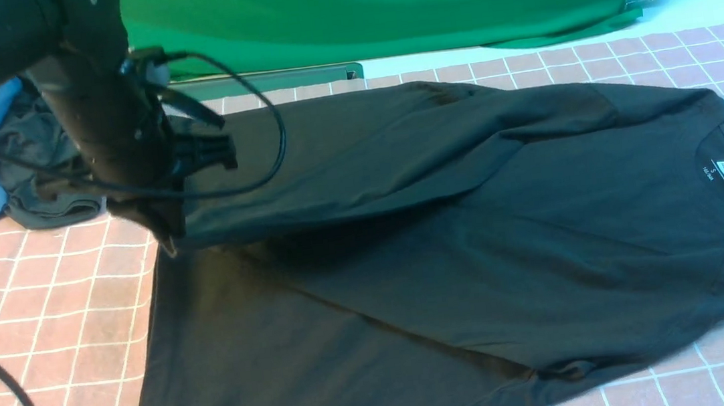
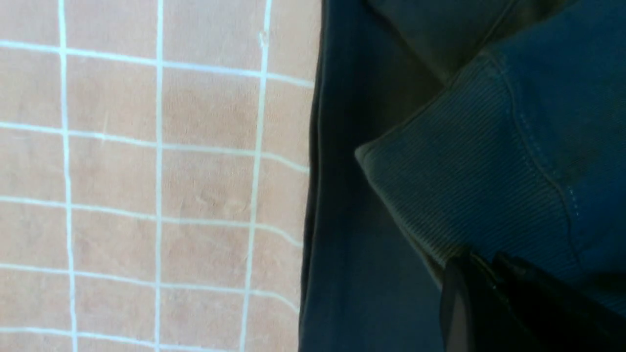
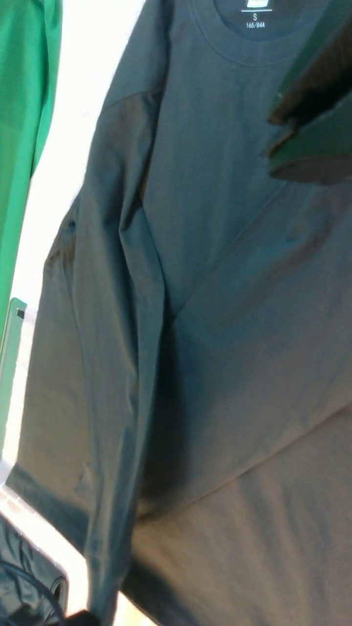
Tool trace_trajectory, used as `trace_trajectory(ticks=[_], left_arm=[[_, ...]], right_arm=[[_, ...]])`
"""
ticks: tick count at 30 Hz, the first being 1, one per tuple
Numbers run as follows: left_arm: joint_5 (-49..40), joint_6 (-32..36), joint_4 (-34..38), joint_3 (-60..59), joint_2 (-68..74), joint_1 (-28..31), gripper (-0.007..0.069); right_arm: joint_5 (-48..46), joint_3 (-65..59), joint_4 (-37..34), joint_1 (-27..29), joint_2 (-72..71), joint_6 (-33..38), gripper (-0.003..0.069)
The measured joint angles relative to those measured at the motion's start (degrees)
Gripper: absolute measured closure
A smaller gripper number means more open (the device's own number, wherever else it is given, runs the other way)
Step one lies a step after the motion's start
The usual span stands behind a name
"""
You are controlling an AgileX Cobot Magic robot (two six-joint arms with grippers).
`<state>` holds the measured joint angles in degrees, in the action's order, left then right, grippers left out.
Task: Fold a long-sleeved shirt over a pink coffee tablecloth.
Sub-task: 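Fold the left side of the dark shirt inward over its body with the left gripper, then grasp the near edge of the shirt at its hem and shoulder corners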
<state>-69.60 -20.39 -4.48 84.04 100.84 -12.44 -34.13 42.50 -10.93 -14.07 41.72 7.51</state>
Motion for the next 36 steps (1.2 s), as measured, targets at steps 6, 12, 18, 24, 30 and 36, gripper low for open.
trace_trajectory(ticks=[6, 12, 18, 24, 30, 36], left_arm=[[-0.06, -1.6, -2.29, -2.46, -3.36, -0.05, 0.0599], [-0.11, -1.97, -2.47, -4.78, -3.83, -0.05, 0.0599], [-0.21, -1.72, -1.08, -6.66, -3.78, -0.05, 0.0596], [0.14, 2.51, 5.3, -7.9, -5.49, -0.35, 0.0596], [1.29, -0.7, 5.77, -17.66, -14.11, -4.3, 0.0596], [3.42, -6.52, 6.82, -35.06, -23.58, -6.99, 0.0592]], right_arm=[[0.0, 0.0, 0.19, 0.0, 0.0, 0.0, 0.0537], [0.0, 0.0, 0.24, 0.0, 0.0, 0.0, 0.0536], [0.0, 0.0, 0.3, 0.0, 0.0, 0.0, 0.0536], [-0.69, 0.0, 0.37, 0.0, 0.47, -0.43, 0.0536], [-5.85, 0.0, 0.37, 0.0, 3.75, -1.43, 0.0549], [-8.6, 0.0, 0.37, 0.0, 11.14, -1.49, 0.0609]])
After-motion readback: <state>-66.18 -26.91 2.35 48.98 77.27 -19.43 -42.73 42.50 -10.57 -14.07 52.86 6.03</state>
